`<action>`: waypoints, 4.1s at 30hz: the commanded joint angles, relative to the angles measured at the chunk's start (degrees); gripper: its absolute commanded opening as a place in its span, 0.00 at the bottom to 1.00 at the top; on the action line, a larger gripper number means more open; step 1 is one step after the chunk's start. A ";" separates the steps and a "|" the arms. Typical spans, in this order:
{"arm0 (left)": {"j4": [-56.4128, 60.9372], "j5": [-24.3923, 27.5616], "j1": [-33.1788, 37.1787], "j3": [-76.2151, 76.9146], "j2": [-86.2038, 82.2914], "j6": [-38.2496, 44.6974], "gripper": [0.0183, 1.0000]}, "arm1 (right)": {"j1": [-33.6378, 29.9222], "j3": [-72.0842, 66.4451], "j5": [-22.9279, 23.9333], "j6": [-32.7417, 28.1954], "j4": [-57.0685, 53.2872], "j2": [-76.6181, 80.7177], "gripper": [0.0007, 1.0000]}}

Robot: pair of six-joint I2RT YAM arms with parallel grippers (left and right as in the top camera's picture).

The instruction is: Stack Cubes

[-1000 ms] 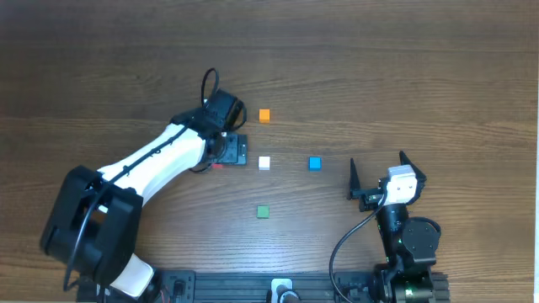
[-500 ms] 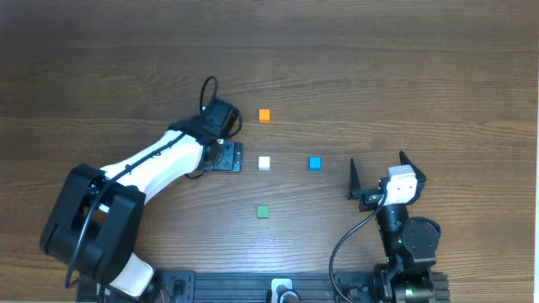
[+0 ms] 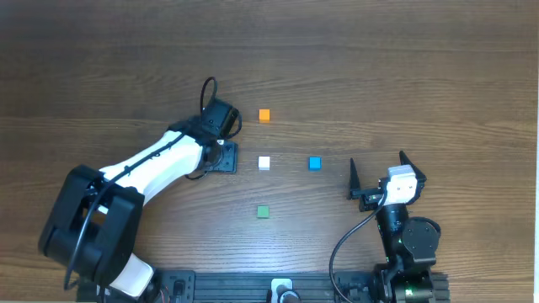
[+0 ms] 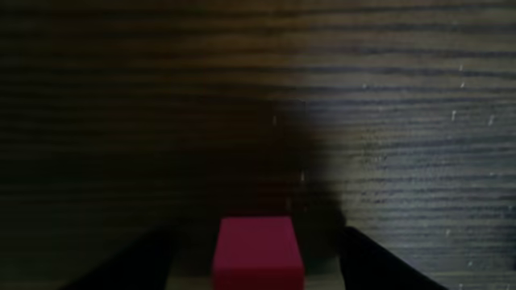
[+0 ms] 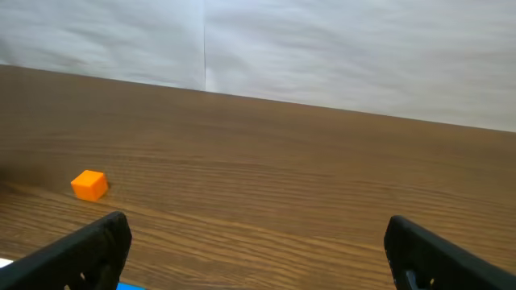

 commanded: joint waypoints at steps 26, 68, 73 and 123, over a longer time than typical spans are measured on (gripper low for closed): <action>-0.15 1.03 0.24 -0.74 -2.60 -2.82 0.10 | -0.33 -0.52 -0.48 -0.04 0.13 -0.44 0.99; -11.26 -1.64 -17.16 19.69 7.52 -19.56 0.07 | -0.33 -0.52 -0.48 -0.04 0.13 -0.44 0.99; -11.26 -1.60 -17.16 19.69 8.09 -19.56 0.07 | -0.33 -0.52 -0.48 -0.04 0.13 -0.44 0.99; -10.16 -2.64 -17.16 19.69 9.40 -19.56 0.21 | -0.33 -0.52 -0.48 -0.04 0.13 -0.44 0.99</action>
